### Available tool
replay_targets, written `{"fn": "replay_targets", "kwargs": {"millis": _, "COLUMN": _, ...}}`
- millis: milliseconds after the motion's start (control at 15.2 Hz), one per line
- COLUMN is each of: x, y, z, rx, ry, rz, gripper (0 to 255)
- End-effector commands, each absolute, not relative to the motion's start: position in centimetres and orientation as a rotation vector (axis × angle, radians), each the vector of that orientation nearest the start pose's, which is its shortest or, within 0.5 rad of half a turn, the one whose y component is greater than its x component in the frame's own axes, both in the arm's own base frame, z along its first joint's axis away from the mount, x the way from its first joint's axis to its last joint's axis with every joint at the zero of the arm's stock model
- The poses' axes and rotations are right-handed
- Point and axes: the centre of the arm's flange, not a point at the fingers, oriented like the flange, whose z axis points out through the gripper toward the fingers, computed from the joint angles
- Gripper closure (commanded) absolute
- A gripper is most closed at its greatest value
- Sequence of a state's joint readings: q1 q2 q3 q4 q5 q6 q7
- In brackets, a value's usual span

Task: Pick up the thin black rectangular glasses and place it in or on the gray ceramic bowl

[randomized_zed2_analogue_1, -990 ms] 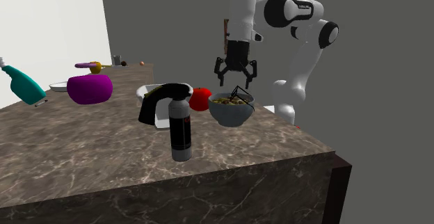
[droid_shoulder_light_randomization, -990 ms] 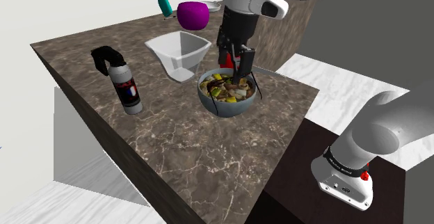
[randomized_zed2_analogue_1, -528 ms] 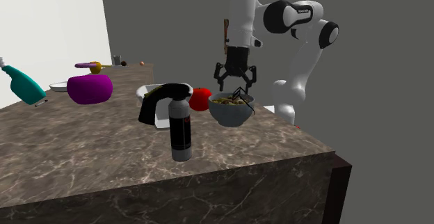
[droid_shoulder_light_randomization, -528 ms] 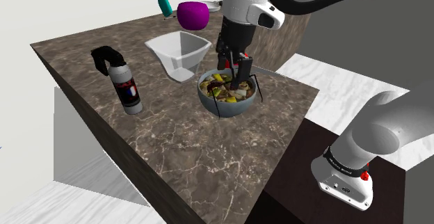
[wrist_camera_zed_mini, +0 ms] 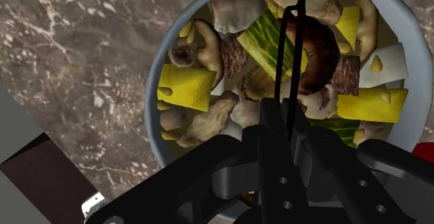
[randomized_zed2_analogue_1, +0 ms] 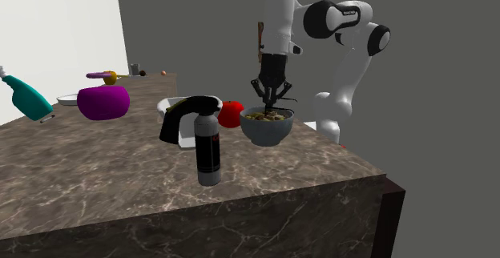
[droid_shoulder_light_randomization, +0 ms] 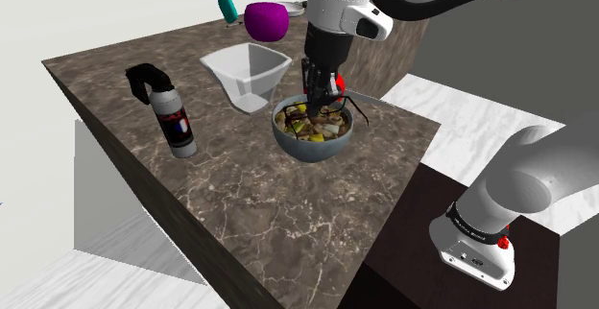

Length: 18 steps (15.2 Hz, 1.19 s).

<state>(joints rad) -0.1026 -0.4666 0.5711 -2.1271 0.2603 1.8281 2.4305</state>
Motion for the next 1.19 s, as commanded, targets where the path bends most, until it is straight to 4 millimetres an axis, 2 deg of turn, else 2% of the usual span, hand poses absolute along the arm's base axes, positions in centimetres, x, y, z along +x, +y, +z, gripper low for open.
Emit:
{"fn": "replay_targets", "kwargs": {"millis": 0, "x": 37.2, "y": 25.4, "z": 57.1, "rx": -1.572, "ry": 2.596, "rz": -0.009, "gripper": 255}}
{"fn": "replay_targets", "kwargs": {"millis": 264, "x": 37.2, "y": 25.4, "z": 57.1, "rx": -1.572, "ry": 2.596, "rz": -0.009, "gripper": 255}}
{"fn": "replay_targets", "kwargs": {"millis": 1122, "x": 37.2, "y": 25.4, "z": 63.9, "rx": -1.572, "ry": 2.596, "rz": -0.009, "gripper": 255}}
